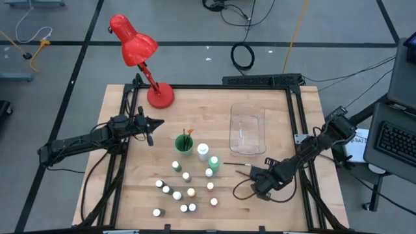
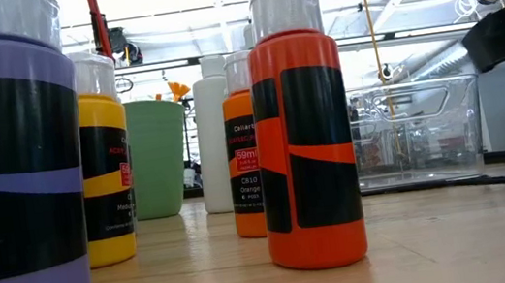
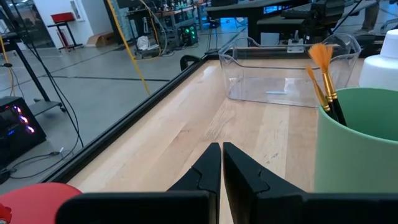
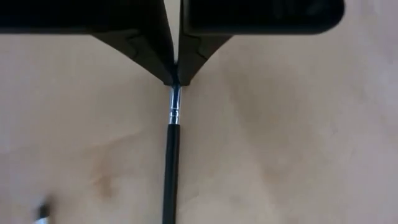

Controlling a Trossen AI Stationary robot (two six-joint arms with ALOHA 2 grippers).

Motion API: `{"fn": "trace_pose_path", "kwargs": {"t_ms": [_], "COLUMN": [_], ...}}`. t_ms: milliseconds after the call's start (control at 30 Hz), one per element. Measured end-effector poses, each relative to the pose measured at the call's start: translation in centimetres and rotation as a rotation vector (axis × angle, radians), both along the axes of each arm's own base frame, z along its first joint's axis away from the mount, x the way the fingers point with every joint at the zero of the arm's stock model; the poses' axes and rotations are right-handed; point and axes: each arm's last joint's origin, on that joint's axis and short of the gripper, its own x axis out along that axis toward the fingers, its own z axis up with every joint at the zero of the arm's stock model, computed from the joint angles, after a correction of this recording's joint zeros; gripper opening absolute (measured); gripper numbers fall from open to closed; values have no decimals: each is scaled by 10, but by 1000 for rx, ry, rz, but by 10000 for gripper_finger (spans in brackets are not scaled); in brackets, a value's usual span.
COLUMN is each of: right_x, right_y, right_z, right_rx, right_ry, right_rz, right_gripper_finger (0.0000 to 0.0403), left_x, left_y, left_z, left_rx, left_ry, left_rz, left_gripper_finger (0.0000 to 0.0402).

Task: Pick & Place Paint Supplies
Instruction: Put the bottom silver paintbrush into the green cup

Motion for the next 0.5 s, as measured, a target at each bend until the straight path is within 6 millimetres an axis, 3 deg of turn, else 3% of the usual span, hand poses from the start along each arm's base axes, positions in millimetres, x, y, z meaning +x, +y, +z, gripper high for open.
{"fn": "trace_pose_path", "kwargs": {"t_ms": [267, 500], "right_x": [14, 46], "right_y": [31, 46], "right_z": [49, 128], "right_rx": [-62, -417], "right_ry": [-145, -571], "right_rz": [98, 392], "right_gripper_finger": [0, 1], "left_x": [0, 0], "left_y": [0, 0], "left_z": [0, 0], "left_rx": [-4, -2], "left_ry": [1, 2], "left_rz": [0, 0], "left_gripper_finger": [21, 21]}}
